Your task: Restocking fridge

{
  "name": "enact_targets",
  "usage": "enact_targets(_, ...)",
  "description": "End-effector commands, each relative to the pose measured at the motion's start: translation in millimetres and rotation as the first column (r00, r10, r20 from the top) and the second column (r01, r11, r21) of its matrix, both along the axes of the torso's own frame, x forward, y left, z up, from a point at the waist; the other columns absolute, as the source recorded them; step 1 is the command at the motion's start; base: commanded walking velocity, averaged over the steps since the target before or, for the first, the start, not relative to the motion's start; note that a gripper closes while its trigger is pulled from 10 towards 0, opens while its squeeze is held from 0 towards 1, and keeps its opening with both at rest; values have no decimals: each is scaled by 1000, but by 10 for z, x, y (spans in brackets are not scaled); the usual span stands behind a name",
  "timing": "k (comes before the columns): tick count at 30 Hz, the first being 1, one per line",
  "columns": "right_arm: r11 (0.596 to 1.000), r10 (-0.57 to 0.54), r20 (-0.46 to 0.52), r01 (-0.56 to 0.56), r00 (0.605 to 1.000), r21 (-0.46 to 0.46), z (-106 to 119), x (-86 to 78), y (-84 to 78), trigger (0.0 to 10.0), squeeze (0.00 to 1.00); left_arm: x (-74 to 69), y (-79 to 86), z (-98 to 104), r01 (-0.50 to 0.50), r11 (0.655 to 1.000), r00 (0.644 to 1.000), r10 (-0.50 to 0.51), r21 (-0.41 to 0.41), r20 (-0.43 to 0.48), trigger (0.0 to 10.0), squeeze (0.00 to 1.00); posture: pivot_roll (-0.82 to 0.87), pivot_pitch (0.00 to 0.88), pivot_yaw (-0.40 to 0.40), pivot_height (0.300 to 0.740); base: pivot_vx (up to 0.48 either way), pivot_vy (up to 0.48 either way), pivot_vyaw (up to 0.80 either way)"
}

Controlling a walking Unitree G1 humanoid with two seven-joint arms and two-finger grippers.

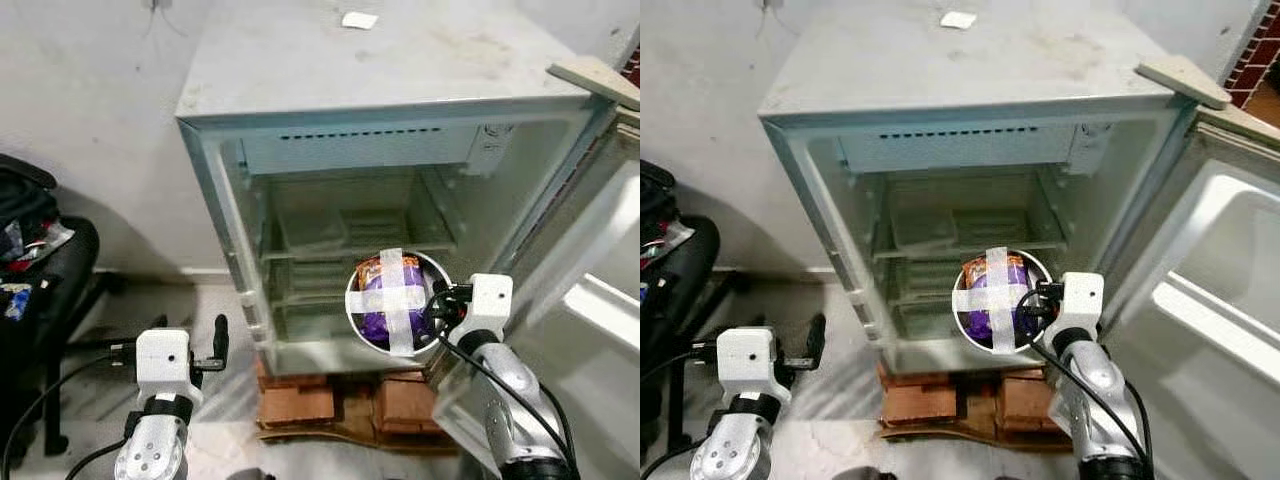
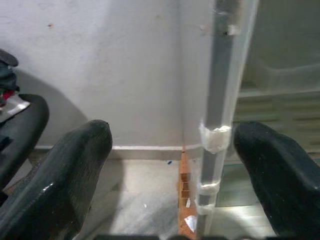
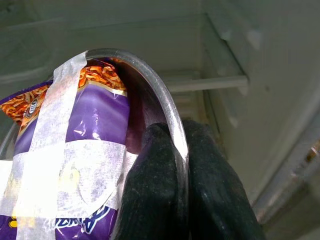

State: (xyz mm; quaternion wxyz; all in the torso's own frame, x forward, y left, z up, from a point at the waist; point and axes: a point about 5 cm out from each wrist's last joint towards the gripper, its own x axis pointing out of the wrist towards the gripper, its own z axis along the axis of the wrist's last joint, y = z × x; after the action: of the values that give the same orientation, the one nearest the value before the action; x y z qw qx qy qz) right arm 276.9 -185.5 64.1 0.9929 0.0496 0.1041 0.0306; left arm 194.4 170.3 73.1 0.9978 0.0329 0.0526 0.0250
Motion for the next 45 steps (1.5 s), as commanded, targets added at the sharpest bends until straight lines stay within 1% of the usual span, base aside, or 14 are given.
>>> enact_targets(1,1000,16,29,-16,999,4,75,27,27,10000,0,-14,20,16,7,1000,1000,-7,2,5,10000,0,-4,124,18,740,311,0,0)
enact_targets(11,1000,23,30,-24,999,1,77,34,27,10000,0,1,16,19,7,1000,1000,-8,6,7,10000,0,-3,124,16,740,319,0,0)
enact_targets(18,1000,27,28,-27,999,1,74,35,31,10000,0,-5,-17,35,16,1000,1000,-15,-10,19,10000,0,-1,126,16,740,36,0,0)
enact_targets(23,1000,26,25,-26,999,4,64,34,40,10000,0,-35,-14,5,6,1000,1000,-6,-6,0,10000,0,2,131,16,740,0,0,0)
enact_targets(27,1000,14,26,-15,1000,11,68,101,81,10000,0,-77,-23,-16,8,1000,1000,-8,-2,-17,10000,0,16,139,14,740,0,0,0)
enact_targets(28,1000,15,28,-15,999,12,73,197,145,10000,0,-137,-40,-42,18,1000,999,-19,-10,-47,10000,0,46,142,12,740,0,0,0)
enact_targets(30,1000,18,32,-18,999,11,90,263,192,10000,0,-188,-48,-56,22,1000,998,-23,-13,-63,10000,0,59,145,10,740,0,0,0)
enact_targets(31,1000,27,45,-27,999,-3,123,333,242,10000,0,-253,-51,-79,26,1000,996,-27,-15,-82,10000,0,59,145,10,740,0,0,0)
enact_targets(34,1000,28,54,-27,998,-15,155,400,272,10000,0,-314,-58,-94,30,999,995,-32,-25,-95,10000,0,82,150,2,740,0,0,0)
enact_targets(37,999,22,75,-20,997,-34,234,530,298,10000,0,-384,-50,-97,15,1000,994,-17,-20,-104,10000,0,99,157,-7,740,0,0,0)
enact_targets(40,997,-59,86,62,995,-36,371,760,275,10000,0,-403,-39,-74,-3,1000,994,2,-12,-107,10000,0,119,163,-14,740,0,0,0)
enact_targets(43,992,-107,88,113,990,-63,430,852,256,10000,0,-411,-38,-75,-4,1000,994,3,-11,-109,10000,0,128,165,-17,740,0,0,0)
enact_targets(44,984,-143,75,150,987,-99,452,899,230,10000,0,-413,-35,-80,-1,1000,994,0,-9,-111,10000,0,135,167,-17,740,0,0,0)
enact_targets(45,984,-143,75,150,987,-99,452,899,230,10000,0,-413,-35,-80,-1,1000,994,0,-9,-111,10000,0,135,167,-17,740,0,0,0)
